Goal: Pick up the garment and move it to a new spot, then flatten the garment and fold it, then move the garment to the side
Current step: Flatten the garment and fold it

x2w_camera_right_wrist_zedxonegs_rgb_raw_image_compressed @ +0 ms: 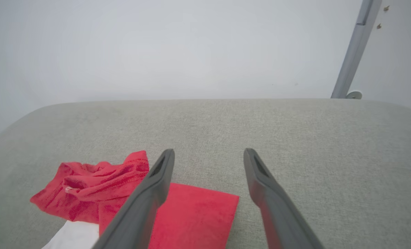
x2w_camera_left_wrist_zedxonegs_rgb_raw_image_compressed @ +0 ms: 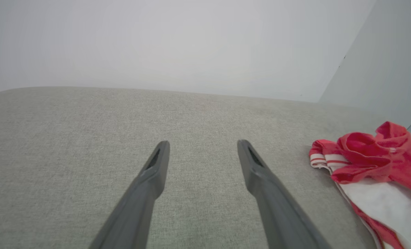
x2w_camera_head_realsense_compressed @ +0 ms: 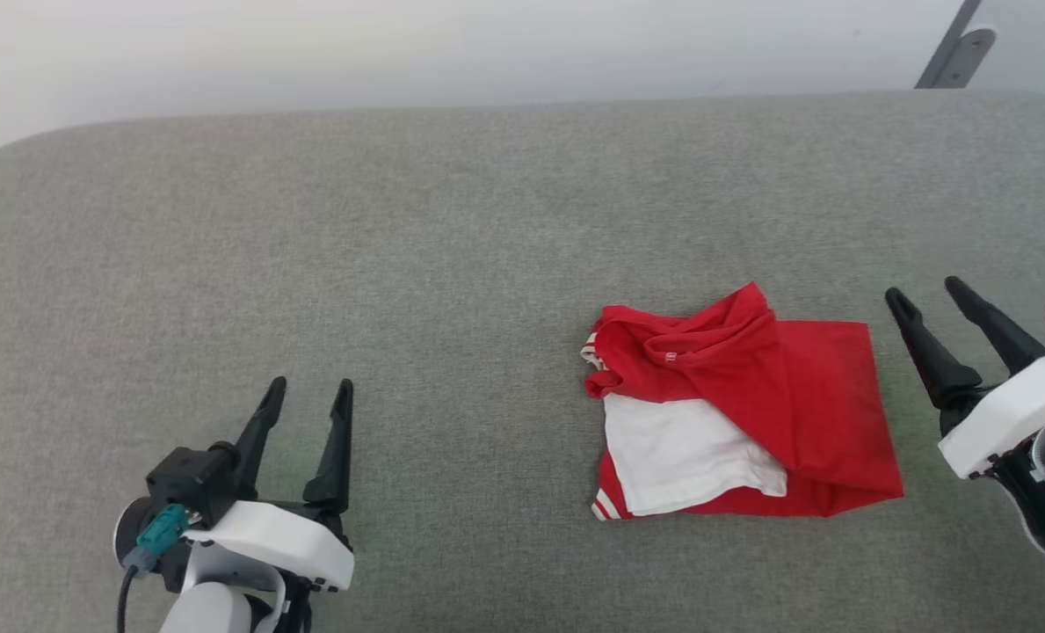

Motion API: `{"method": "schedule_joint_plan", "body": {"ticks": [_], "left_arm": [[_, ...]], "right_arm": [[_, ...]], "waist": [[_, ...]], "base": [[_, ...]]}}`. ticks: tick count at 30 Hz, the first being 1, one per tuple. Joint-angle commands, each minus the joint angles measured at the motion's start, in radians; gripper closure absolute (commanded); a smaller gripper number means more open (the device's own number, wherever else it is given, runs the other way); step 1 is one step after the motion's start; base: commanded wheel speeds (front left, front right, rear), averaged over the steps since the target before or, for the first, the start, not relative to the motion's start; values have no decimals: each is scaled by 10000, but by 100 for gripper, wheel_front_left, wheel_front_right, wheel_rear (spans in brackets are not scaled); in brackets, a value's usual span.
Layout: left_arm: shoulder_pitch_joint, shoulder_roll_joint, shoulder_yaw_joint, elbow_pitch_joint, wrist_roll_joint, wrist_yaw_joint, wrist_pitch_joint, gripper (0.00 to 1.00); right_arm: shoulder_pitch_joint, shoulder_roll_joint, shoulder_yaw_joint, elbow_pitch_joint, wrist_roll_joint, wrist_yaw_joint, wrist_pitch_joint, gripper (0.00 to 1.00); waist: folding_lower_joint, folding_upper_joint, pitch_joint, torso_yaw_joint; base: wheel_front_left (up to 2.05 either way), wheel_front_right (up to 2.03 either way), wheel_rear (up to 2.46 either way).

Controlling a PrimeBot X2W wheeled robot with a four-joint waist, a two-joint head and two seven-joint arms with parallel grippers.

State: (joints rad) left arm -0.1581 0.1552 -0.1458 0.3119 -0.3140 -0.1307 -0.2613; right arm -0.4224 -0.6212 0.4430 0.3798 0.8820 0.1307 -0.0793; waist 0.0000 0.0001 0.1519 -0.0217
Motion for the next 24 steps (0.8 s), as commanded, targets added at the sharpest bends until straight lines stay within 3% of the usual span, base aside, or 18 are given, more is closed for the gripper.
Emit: {"method": "schedule_joint_plan", "body": {"ticks": [1, 3, 6, 15, 24], "left_arm": [[24, 4, 59, 11, -72, 6, -52, 0], [57, -28, 242, 82, -160, 6, -52, 0], [252, -81, 476, -43, -149, 6, -52, 0], [1132, -250, 1127, -988, 241, 6, -52, 0], [2276, -607, 1556, -2161, 637, 6, -52, 0]], "right_arm": [[-96, 82, 11, 90, -51, 0, -201, 0], [-107, 270, 91, 537, -280, 0, -1294, 0], [81, 492, -25, 769, -569, 0, -1753, 0], [1638, 990, -1900, -483, -2190, -2, -1857, 0], [3501, 1324, -3292, -1814, -2977, 0, -1861, 0]], "waist": [[0, -1, -82, -91], [0, -1, -233, -206], [0, -1, -376, -278], [0, -1, -675, -232], [0, -1, -661, -25]], "base": [[0, 0, 0], [0, 0, 0], [0, 0, 0], [0, 0, 0], [0, 0, 0]]}}
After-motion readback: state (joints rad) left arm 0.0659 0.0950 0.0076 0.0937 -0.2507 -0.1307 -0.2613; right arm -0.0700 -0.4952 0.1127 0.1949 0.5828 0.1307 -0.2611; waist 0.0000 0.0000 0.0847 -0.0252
